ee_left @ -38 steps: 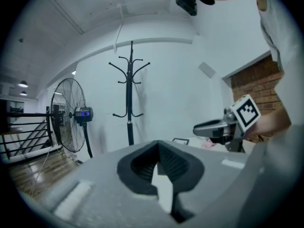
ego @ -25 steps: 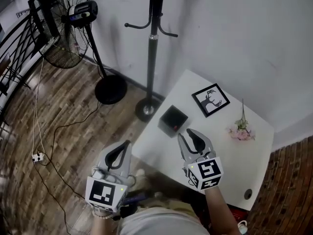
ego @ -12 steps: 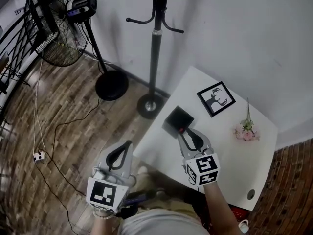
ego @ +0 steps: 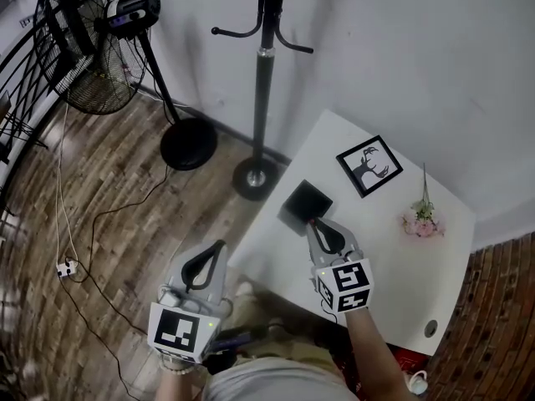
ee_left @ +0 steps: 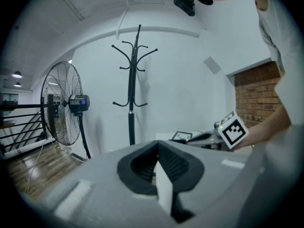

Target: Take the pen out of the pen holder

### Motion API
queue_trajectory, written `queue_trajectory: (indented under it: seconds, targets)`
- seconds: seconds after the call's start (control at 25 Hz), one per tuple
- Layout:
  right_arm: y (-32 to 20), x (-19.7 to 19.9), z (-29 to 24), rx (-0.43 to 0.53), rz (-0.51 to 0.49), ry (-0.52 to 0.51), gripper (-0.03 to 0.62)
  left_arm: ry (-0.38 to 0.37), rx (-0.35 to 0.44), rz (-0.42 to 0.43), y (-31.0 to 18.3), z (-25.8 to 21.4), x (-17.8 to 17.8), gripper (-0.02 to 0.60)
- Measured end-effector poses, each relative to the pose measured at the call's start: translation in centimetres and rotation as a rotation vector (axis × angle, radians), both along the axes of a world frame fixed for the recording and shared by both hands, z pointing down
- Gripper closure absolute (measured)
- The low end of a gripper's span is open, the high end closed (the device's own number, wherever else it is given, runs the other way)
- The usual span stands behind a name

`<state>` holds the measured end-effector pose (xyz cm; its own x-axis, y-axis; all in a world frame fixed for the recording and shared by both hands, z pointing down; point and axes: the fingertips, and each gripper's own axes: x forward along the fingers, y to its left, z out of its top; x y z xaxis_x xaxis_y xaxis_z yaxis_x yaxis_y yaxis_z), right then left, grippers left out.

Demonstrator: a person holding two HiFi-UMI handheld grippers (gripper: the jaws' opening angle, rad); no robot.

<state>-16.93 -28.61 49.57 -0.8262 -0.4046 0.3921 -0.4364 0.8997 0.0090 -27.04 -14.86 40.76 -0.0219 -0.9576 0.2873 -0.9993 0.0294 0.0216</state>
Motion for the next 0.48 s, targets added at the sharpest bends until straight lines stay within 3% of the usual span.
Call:
queue_trajectory:
  seconds: [0.48]
  targets:
    - [-0.1,0.0,-1.4,0.012,0.024,-0.019,0.557,-0.001,0.004,0.023,-0.3,-0.7,0.0,0.586]
